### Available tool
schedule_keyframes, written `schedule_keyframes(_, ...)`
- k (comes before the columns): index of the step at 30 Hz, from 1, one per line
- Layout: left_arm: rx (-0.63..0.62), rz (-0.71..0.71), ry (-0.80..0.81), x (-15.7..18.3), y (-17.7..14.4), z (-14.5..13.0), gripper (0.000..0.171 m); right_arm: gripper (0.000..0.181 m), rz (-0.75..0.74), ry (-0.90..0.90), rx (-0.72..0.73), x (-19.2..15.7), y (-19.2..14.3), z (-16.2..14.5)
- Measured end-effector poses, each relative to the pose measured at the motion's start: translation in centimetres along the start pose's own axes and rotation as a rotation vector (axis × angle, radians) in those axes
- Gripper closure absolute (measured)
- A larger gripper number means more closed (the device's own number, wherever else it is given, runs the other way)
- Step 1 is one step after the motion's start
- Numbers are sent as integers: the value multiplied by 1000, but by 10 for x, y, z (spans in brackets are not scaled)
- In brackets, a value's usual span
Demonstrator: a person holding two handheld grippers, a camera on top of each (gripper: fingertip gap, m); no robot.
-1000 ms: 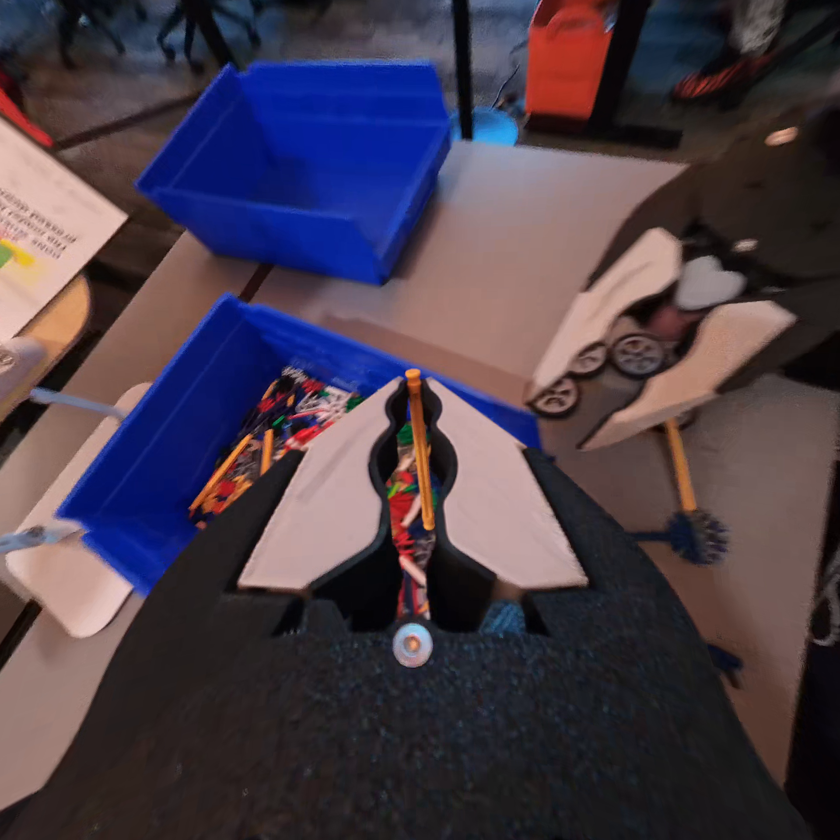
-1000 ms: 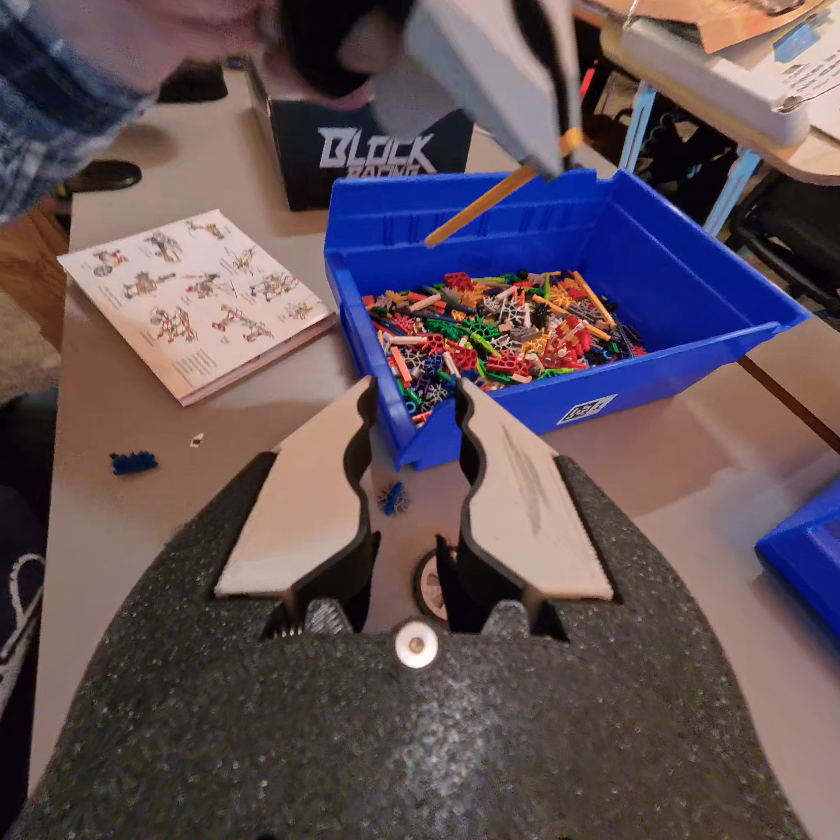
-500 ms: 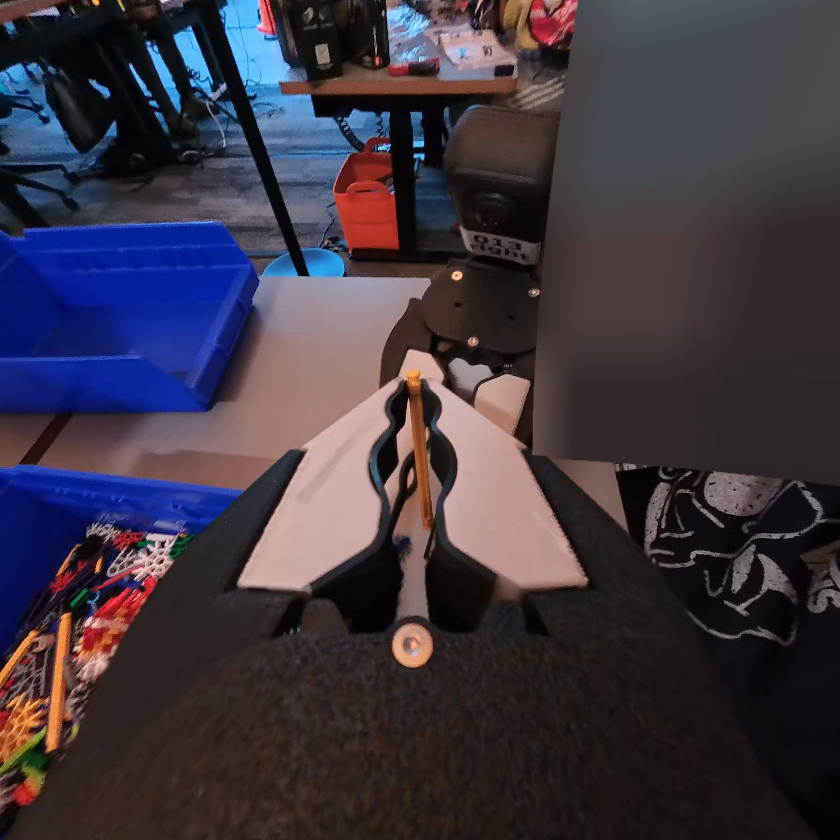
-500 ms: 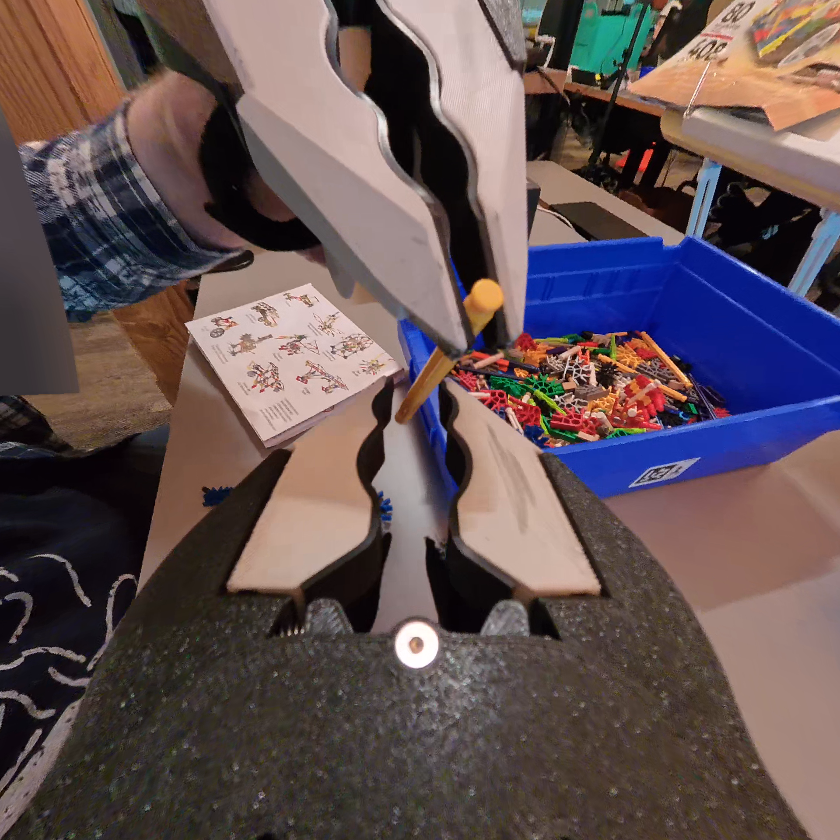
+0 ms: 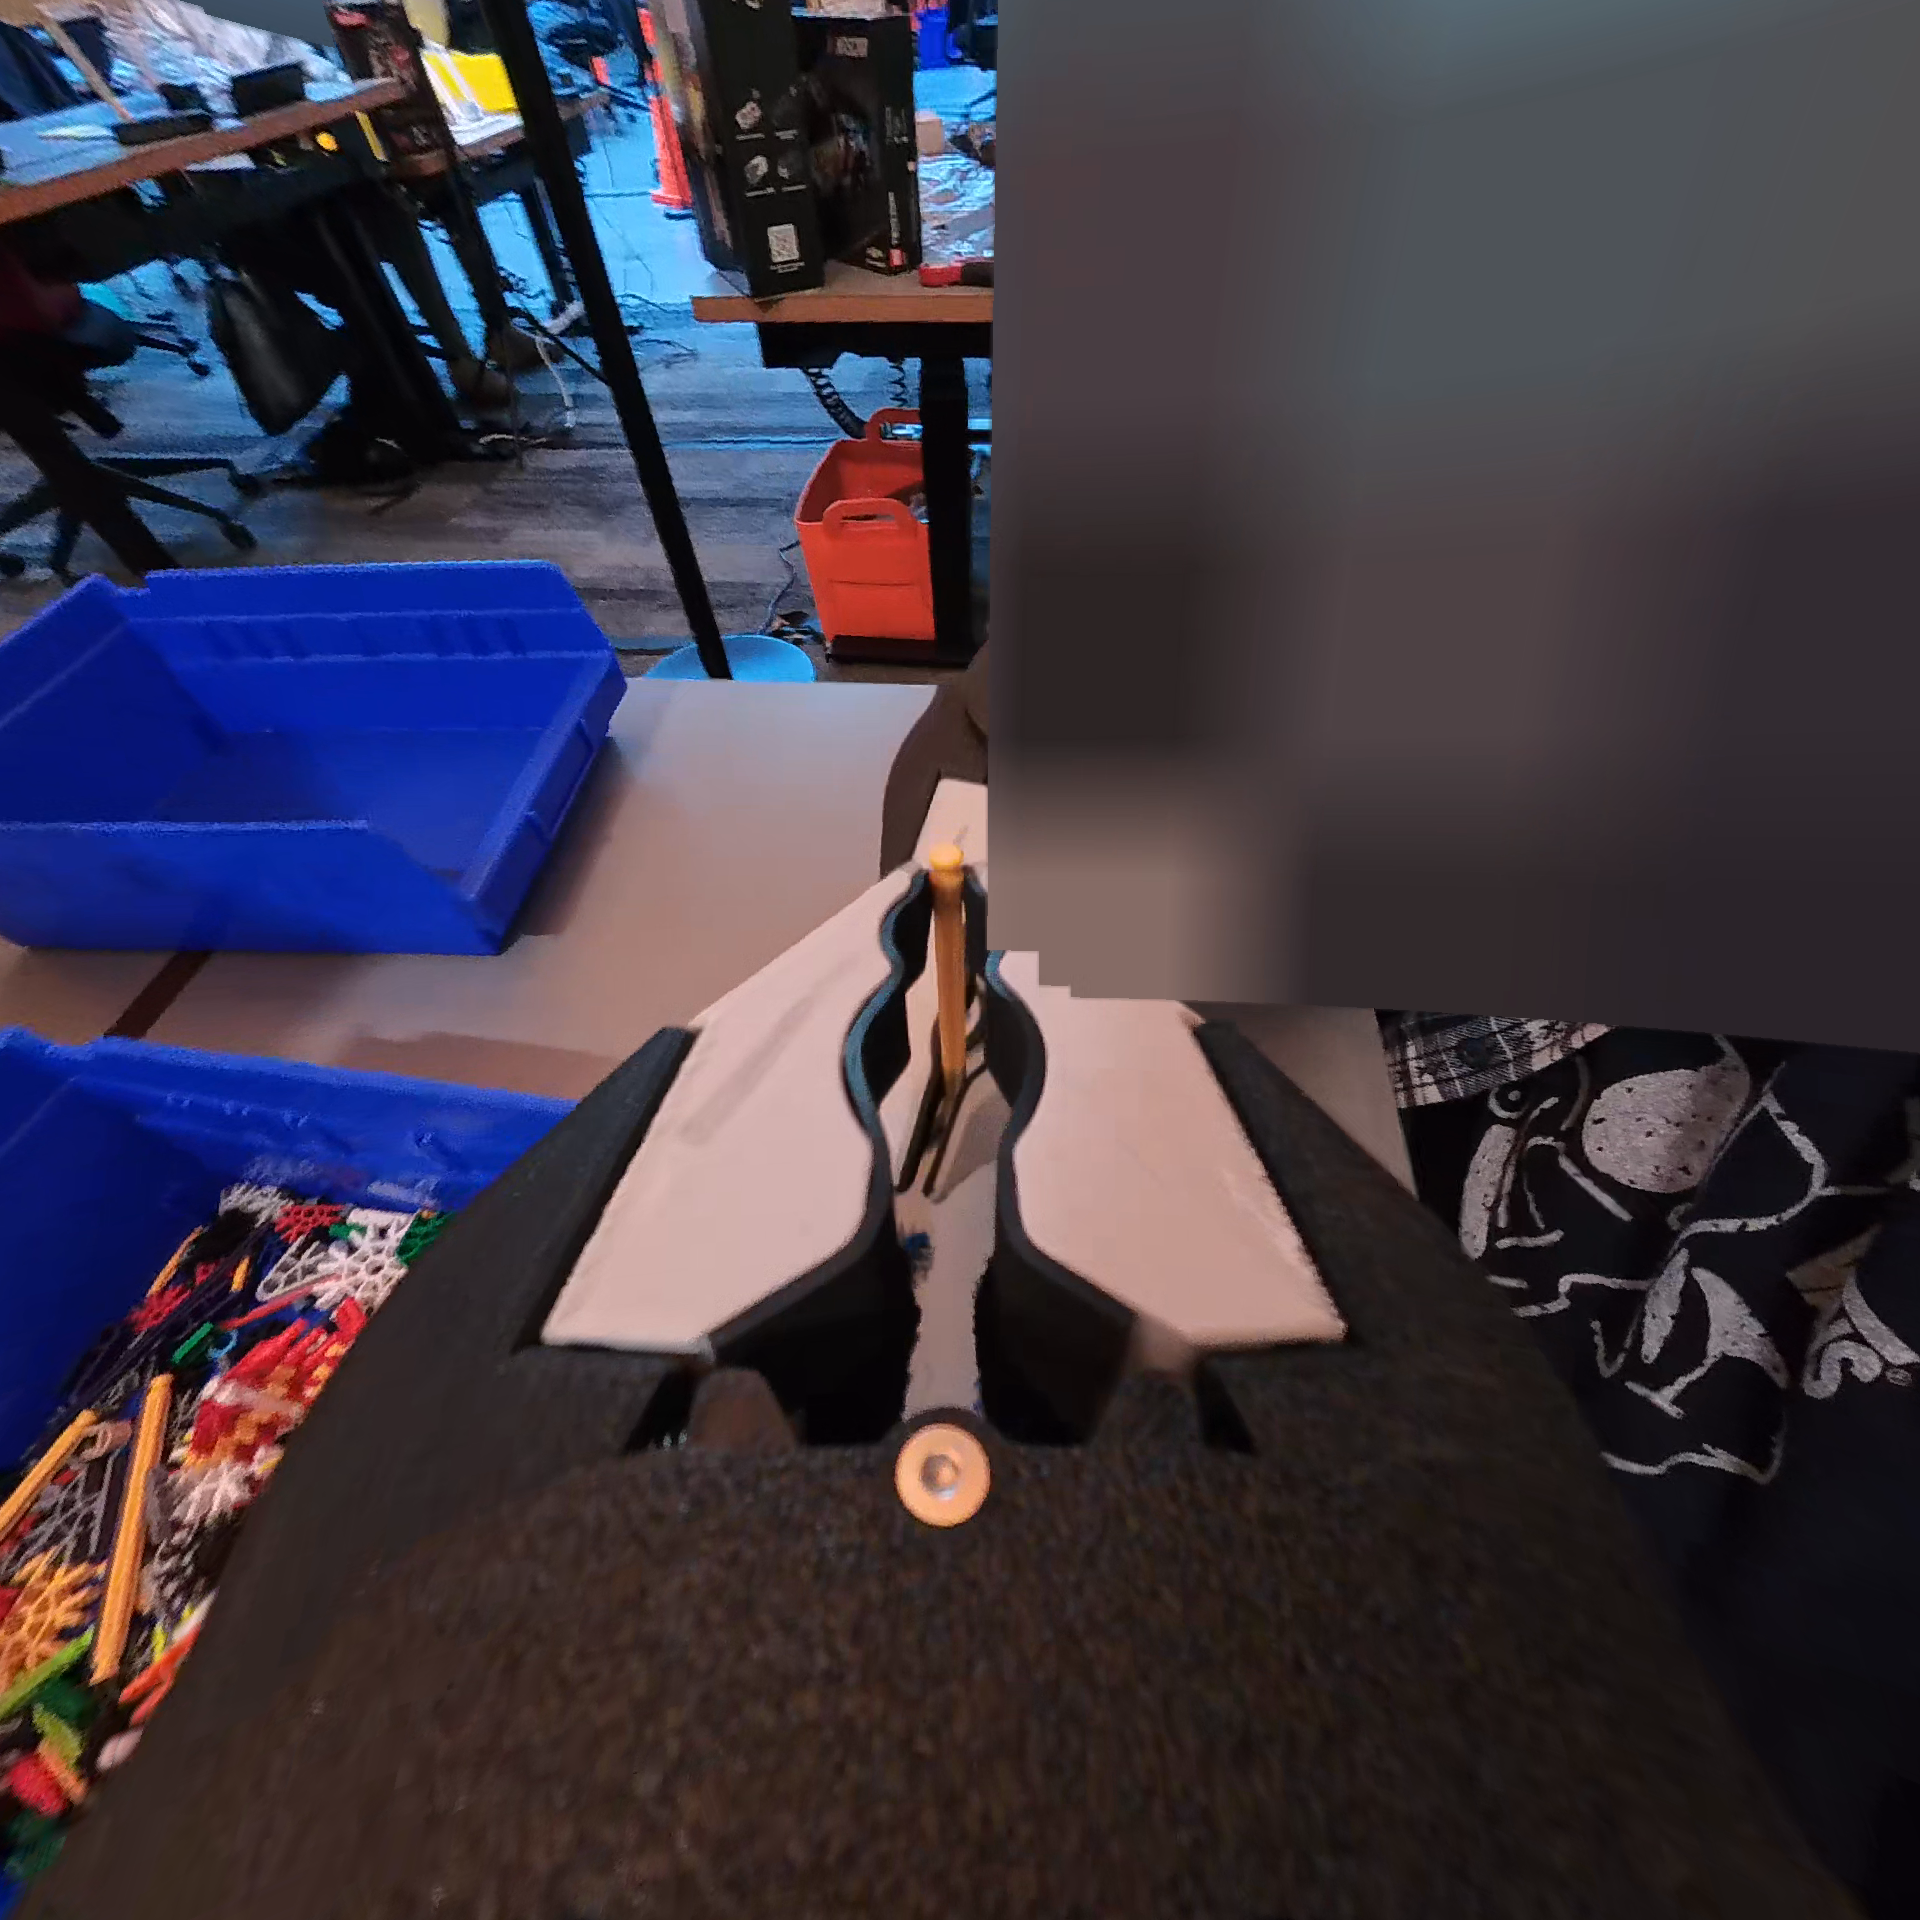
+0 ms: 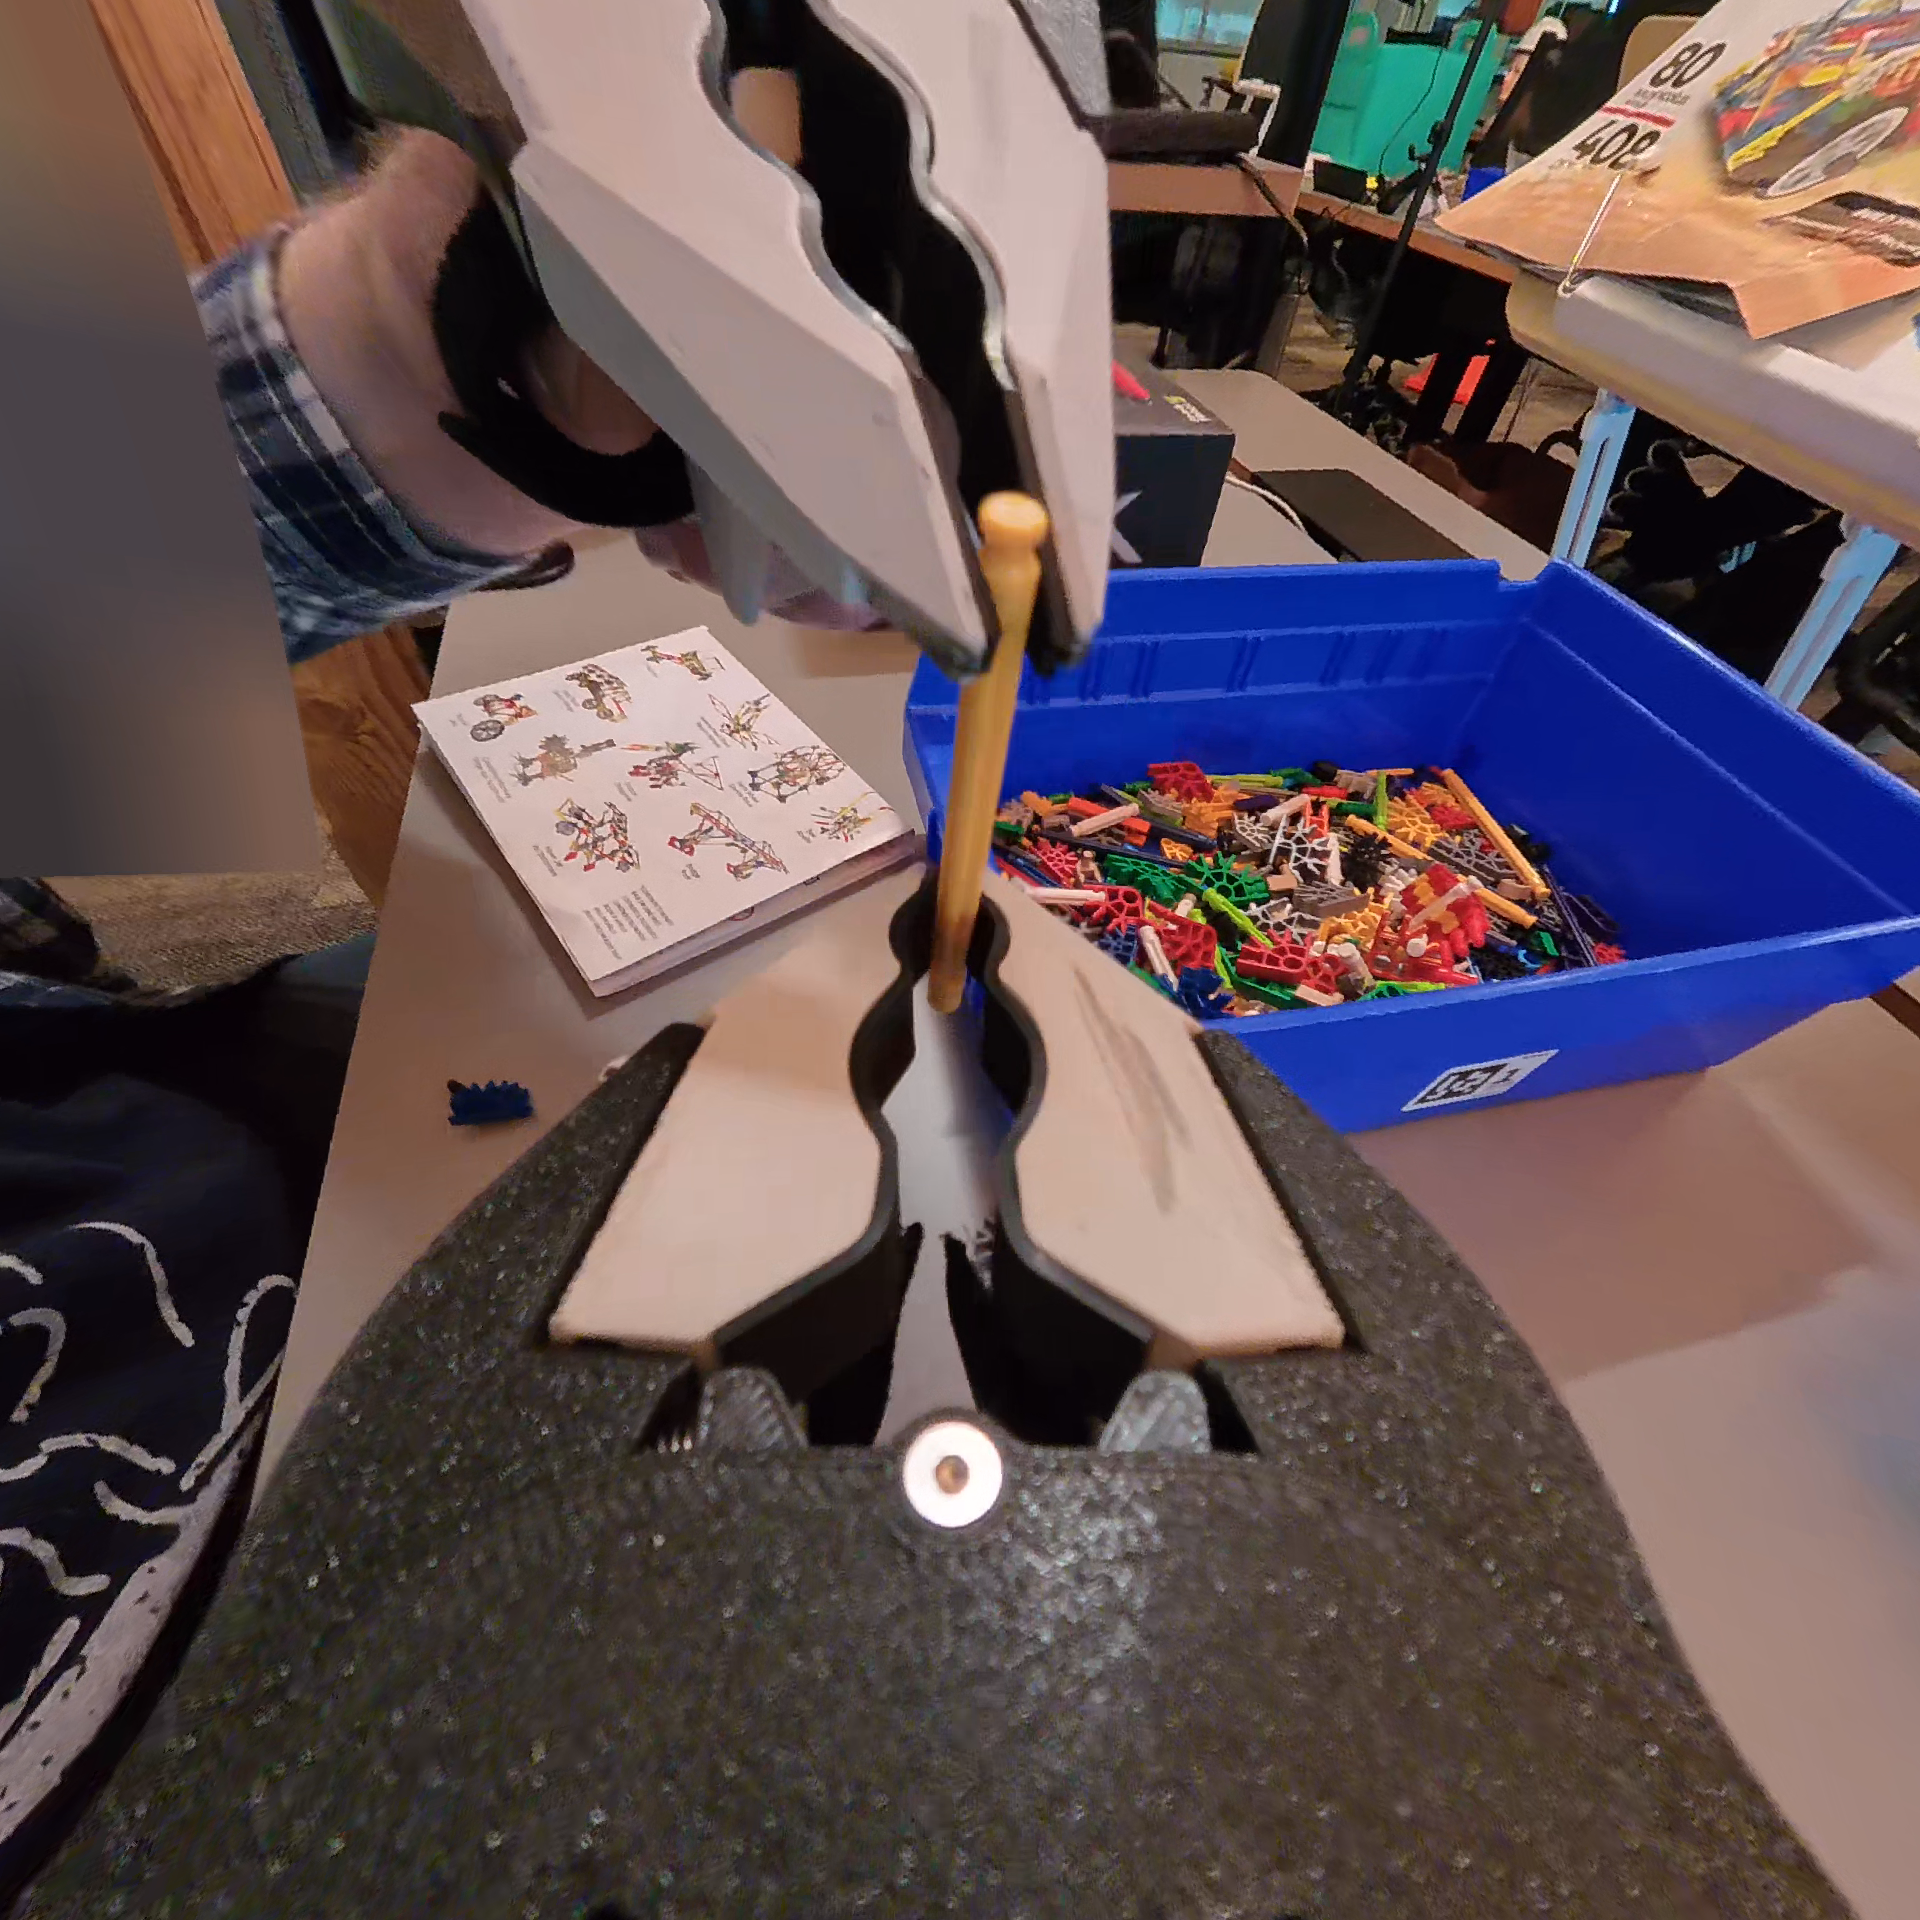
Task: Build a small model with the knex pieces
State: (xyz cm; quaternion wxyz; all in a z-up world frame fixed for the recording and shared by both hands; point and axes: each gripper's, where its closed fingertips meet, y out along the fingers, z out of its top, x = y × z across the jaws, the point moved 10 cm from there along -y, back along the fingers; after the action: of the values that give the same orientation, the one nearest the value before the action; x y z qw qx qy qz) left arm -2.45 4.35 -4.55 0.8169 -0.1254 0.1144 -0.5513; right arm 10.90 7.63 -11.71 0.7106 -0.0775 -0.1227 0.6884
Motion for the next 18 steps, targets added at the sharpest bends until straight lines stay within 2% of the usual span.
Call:
schedule_keyframes(3, 14, 87, 17, 12, -8, -11, 168, 178, 4, -32, -41, -1, 1, -2)
schedule_keyframes(5, 68, 159, 18, 23, -10, -23, 168, 178, 7, -59, -74, -3, 4, -5)
schedule_keyframes(12, 154, 293, -143, 51, -11, -68, 165, 178, 74, -176, -254, -13, 16, -22)
schedule_keyframes(14, 127, 336, -151, 63, -6, -78, 152, 178, 69, -215, -313, -13, 16, -27)
schedule_keyframes(16, 81, 369, -106, 80, 2, -88, 151, 178, 56, -241, -362, -12, 16, -31)
schedule_keyframes(18, -17, 423, -31, 95, 12, -96, 149, 178, 54, -274, -420, -11, 16, -36)
